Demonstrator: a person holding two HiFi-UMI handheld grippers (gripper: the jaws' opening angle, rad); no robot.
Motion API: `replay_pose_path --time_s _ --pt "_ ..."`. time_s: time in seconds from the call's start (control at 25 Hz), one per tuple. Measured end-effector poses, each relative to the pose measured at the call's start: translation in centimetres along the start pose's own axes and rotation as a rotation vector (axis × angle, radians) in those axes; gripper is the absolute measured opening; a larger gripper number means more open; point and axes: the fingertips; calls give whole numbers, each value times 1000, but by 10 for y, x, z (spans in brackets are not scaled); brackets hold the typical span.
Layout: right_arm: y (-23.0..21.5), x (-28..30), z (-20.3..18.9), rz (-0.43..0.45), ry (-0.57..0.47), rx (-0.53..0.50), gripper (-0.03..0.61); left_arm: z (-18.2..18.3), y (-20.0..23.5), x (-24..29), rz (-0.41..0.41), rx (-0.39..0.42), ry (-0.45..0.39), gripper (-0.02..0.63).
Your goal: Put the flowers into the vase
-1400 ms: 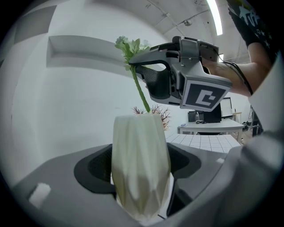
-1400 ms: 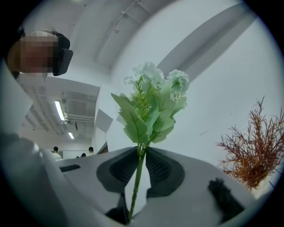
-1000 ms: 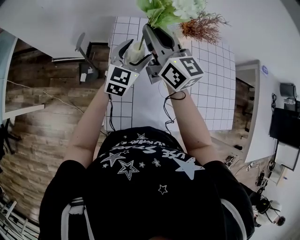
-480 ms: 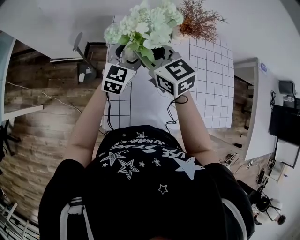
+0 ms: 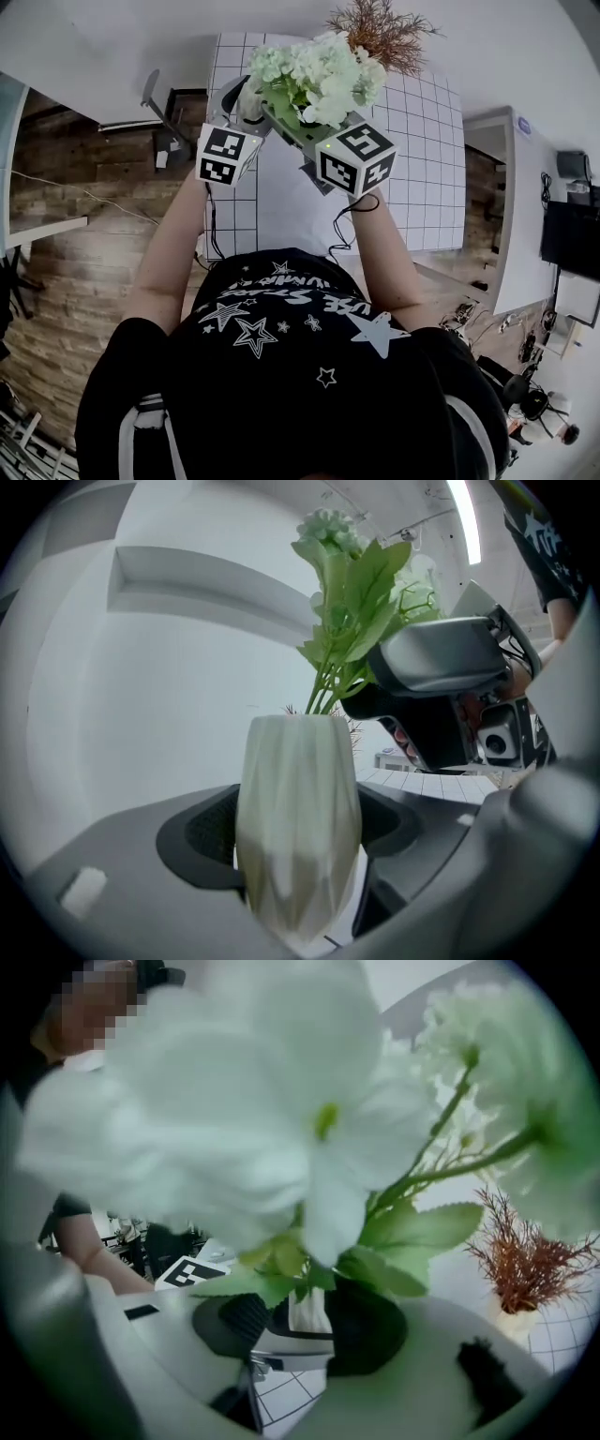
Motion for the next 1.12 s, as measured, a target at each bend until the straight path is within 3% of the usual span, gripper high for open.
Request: replay_pose_path --time_s 1.12 --pt "3 -55 -47 -41 -7 94 164 -3 0 -1 27 8 29 365"
Point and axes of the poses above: the fingertips, and each gripper's own axes: x forward along the fingers, y to its left, z out of its top, and after that the axes turned 12 degrees about y, right-handed
